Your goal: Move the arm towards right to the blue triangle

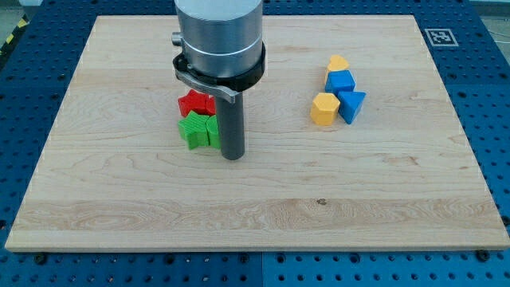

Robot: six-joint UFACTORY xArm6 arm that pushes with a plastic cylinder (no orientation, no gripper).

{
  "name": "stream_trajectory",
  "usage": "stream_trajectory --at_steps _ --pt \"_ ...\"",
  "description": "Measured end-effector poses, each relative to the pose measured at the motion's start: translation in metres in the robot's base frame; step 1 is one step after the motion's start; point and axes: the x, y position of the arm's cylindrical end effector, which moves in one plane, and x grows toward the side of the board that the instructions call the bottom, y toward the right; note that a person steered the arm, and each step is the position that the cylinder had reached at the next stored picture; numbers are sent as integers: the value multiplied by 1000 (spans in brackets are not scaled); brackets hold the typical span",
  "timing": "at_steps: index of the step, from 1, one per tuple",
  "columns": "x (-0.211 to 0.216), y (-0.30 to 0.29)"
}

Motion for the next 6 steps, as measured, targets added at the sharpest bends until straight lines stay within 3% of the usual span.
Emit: stream_trajectory --at_steps 3,6 --pt "0 42" --pt "2 145"
